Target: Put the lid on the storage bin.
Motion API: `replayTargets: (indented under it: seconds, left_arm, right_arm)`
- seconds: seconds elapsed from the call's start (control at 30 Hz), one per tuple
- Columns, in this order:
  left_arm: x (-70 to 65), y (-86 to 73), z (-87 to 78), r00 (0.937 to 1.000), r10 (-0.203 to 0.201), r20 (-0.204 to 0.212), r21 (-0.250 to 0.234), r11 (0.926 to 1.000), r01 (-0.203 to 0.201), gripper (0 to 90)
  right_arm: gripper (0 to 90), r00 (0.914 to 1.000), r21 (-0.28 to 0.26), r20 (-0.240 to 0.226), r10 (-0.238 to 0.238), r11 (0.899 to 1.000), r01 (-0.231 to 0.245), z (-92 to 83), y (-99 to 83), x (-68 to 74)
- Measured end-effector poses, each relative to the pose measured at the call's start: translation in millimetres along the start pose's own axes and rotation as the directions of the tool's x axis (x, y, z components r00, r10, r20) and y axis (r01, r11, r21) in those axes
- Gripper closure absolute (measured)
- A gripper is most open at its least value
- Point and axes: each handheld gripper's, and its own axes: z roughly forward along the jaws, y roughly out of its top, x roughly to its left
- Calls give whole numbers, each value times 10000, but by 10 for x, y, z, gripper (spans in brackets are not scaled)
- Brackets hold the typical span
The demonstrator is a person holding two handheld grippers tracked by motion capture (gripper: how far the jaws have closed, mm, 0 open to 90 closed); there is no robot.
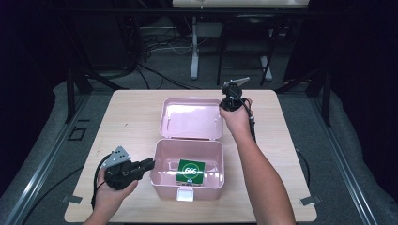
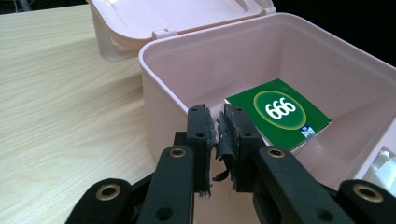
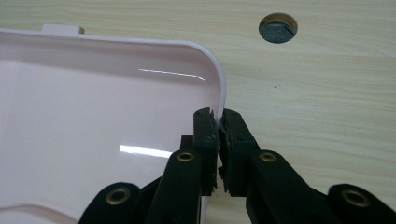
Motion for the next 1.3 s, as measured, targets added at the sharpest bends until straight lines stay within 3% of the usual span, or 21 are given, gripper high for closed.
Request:
replayTargets:
  seconds: [1.3]
  left_arm:
    - [-1, -7, 3, 10000, -65, 0, -63, 10000, 65, 809]
  right_arm:
    - [863, 9963, -1145, -493, -700, 9914, 640, -521, -54, 77]
